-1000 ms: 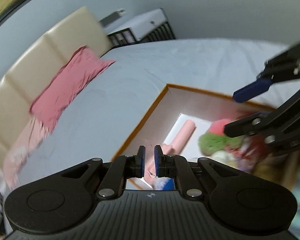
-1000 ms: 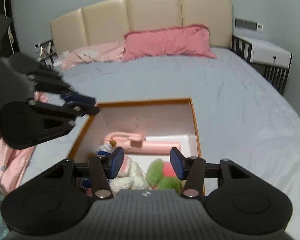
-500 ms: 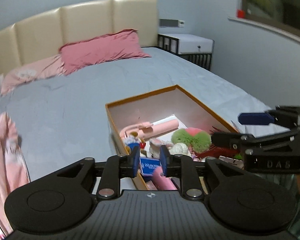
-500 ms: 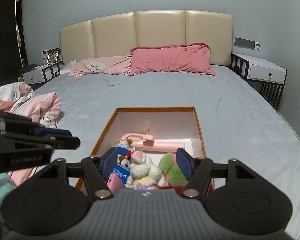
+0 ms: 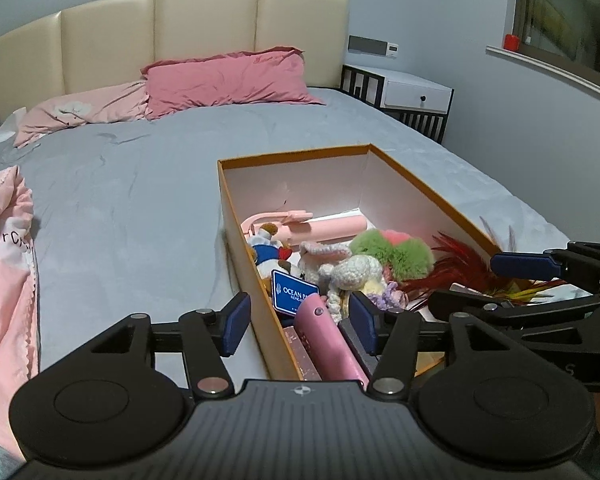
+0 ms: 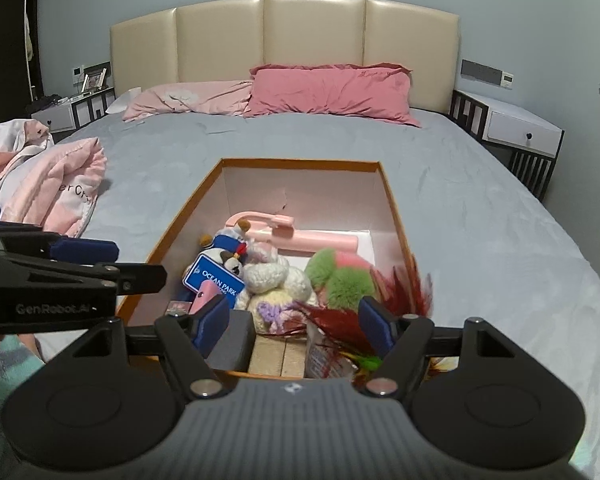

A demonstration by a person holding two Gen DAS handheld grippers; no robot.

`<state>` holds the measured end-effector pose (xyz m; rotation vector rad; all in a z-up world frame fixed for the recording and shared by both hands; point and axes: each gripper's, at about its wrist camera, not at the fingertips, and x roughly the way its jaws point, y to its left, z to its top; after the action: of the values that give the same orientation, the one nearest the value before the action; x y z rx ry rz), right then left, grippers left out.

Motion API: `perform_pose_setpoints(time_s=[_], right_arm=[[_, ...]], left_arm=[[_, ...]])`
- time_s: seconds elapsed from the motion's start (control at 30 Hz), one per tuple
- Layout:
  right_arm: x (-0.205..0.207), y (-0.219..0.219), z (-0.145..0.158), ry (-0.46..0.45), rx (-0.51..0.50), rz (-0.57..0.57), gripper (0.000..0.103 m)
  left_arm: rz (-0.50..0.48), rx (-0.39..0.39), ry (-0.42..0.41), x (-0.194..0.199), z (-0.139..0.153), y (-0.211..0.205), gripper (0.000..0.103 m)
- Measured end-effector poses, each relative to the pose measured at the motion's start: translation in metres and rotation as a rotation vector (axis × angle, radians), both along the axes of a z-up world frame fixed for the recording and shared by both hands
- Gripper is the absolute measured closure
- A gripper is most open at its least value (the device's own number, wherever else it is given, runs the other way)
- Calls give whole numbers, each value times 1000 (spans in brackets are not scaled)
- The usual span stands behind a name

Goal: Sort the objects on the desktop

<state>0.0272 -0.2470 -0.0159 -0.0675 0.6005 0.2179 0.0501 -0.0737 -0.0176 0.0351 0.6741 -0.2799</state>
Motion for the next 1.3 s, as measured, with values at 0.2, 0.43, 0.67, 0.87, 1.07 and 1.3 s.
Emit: perform_pose_setpoints(time_s=[0.2, 0.43, 0.67, 0.87, 1.07, 1.3], right_arm=[[11, -4, -13, 59, 39, -15, 28], [20, 3, -24, 100, 7, -15, 29], [19, 13, -27, 105, -64, -16, 28], [21, 14, -28, 124, -56, -1, 23], [20, 15, -29, 124, -57, -1, 23], [20, 15, -28, 123, -58, -2, 23]], left_arm=[[12, 16, 31, 6, -15, -5, 33], [45, 37, 72, 13, -29, -4, 33], [66, 60, 83, 12, -37, -3, 33], [117, 15, 173, 19, -42, 3, 33], [121, 21, 178, 19, -42, 2, 33], [139, 22, 214, 22, -42, 1, 32]])
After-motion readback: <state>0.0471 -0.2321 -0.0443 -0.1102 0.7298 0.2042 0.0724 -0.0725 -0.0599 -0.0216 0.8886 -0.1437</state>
